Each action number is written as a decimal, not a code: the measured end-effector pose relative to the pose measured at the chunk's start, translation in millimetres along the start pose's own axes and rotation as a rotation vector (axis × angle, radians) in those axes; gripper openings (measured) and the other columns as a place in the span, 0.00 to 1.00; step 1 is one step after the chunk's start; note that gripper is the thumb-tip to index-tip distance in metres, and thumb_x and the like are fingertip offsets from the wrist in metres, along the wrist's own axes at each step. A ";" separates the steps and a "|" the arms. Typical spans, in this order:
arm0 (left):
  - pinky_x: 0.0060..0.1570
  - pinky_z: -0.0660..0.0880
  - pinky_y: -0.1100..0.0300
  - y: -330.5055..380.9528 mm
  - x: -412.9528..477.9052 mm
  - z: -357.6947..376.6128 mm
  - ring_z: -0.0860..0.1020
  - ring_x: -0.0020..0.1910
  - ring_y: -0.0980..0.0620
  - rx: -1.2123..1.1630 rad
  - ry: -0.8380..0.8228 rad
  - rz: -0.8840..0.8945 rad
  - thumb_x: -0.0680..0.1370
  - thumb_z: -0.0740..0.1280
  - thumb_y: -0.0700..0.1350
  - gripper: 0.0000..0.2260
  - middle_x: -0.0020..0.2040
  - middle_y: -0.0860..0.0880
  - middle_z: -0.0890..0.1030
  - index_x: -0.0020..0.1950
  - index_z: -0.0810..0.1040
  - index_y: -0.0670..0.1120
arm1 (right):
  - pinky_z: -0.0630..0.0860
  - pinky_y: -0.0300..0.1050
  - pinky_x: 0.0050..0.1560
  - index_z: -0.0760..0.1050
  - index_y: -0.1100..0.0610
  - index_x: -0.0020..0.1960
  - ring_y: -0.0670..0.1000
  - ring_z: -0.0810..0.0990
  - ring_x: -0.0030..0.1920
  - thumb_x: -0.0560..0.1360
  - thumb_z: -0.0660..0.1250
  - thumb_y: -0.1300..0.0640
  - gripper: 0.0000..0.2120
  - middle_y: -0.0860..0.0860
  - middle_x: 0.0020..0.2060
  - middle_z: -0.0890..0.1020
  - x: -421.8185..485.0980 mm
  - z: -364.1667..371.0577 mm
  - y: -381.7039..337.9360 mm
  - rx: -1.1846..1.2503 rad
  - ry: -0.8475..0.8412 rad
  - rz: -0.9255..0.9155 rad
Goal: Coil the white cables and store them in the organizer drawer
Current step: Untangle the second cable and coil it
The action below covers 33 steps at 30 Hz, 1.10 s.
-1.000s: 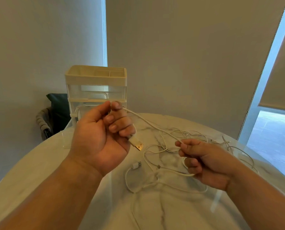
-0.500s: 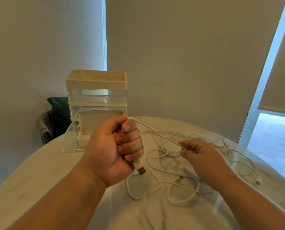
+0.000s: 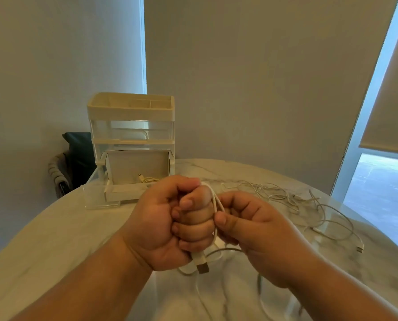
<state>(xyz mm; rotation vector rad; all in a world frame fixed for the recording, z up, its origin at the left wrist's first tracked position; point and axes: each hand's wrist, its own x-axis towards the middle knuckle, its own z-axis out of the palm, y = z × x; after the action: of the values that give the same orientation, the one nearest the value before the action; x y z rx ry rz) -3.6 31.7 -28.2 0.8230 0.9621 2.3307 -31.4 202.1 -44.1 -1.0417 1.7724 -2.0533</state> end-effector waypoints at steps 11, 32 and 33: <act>0.52 0.76 0.52 6.3 -6.4 -10.3 0.82 0.45 0.44 0.162 0.029 -0.041 0.83 0.59 0.46 0.14 0.40 0.42 0.83 0.47 0.79 0.39 | 0.76 0.59 0.56 0.81 0.52 0.43 0.53 0.81 0.44 0.76 0.65 0.54 0.08 0.50 0.39 0.83 2.7 -13.5 0.7 -0.264 -0.036 -0.030; 0.34 0.76 0.62 24.2 -2.5 2.3 0.74 0.29 0.55 0.197 0.581 0.425 0.79 0.59 0.44 0.11 0.33 0.51 0.76 0.49 0.80 0.42 | 0.73 0.34 0.39 0.80 0.44 0.56 0.40 0.74 0.34 0.82 0.63 0.56 0.10 0.44 0.34 0.78 -4.2 6.0 17.0 -0.696 -0.164 0.222; 0.38 0.78 0.61 27.6 -2.6 1.4 0.78 0.33 0.54 0.240 0.649 0.447 0.80 0.59 0.45 0.12 0.35 0.49 0.80 0.50 0.81 0.42 | 0.73 0.34 0.39 0.79 0.46 0.59 0.40 0.75 0.35 0.82 0.63 0.56 0.10 0.46 0.35 0.78 -5.2 5.1 16.1 -0.676 -0.166 0.242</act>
<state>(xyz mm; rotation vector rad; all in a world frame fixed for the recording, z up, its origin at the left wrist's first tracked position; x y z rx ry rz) -6.3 13.1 -7.7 0.3775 1.4643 3.0015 -28.7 197.5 -60.9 -1.0386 2.4179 -1.1997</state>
